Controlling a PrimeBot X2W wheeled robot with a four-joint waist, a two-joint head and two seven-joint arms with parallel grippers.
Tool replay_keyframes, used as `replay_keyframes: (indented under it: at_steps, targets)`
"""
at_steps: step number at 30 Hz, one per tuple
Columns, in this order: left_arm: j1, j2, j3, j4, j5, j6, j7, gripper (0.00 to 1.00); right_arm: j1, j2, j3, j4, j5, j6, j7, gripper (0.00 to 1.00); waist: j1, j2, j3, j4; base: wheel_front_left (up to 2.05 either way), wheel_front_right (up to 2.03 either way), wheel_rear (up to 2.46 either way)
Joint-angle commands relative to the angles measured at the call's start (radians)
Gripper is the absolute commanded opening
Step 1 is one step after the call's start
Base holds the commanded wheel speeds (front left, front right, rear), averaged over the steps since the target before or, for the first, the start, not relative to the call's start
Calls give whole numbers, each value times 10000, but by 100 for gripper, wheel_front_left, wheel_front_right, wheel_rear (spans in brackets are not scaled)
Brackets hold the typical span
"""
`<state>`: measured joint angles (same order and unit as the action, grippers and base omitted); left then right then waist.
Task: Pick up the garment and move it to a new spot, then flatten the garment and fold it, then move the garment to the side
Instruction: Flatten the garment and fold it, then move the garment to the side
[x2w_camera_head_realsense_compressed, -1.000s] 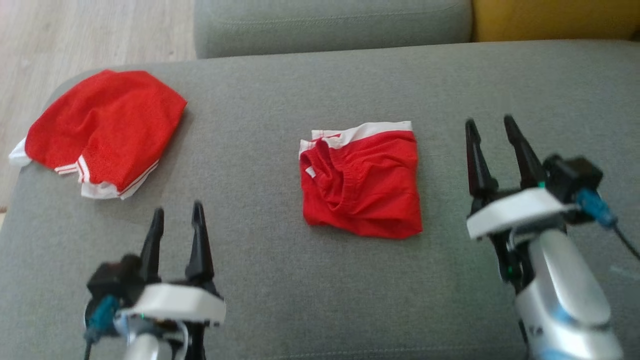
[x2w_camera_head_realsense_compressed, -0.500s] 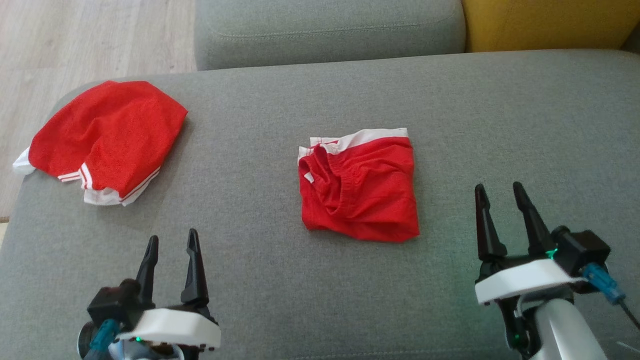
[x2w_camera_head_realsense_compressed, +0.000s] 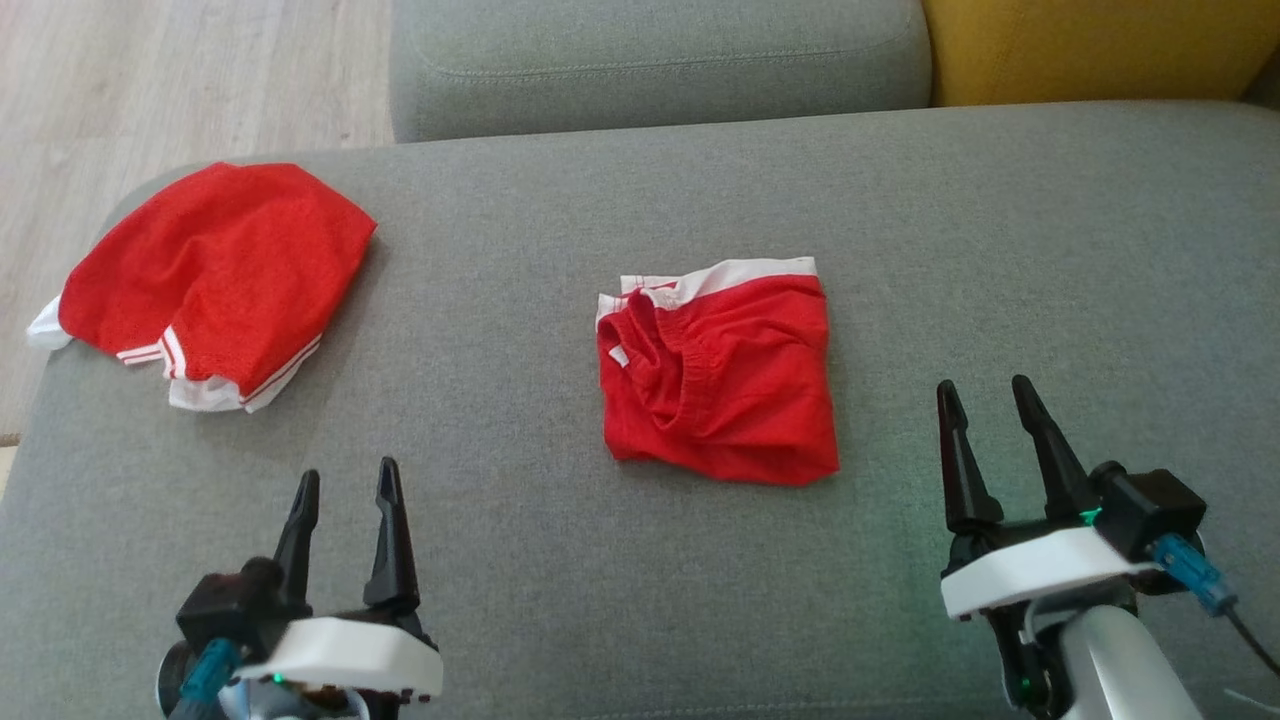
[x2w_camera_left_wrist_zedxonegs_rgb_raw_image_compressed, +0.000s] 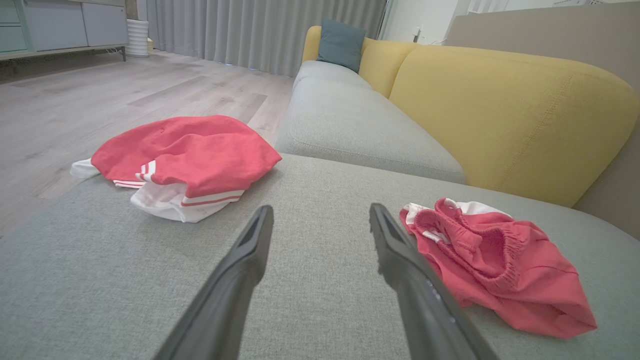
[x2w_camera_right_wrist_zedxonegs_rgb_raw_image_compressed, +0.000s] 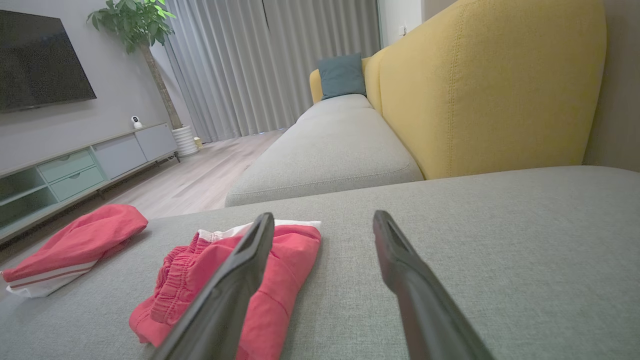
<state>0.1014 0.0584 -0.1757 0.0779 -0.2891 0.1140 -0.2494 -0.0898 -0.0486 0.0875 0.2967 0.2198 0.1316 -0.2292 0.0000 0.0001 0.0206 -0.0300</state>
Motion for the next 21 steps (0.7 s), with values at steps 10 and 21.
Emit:
replay_keyframes:
  at_steps: [10, 21]
  targets:
    - [-282, -53, 415, -306, 179, -35, -124, 100, -330, -17, 81, -220, -70, -9, -25, 100, 0, -1, 48, 53, 0, 0, 0]
    - [-484, -66, 361, -384, 212, -62, -124, 100, -1448, -17, -696, -295, -639, -9, 1398, 100, 0, -1, 443, 328, 0, 0, 0]
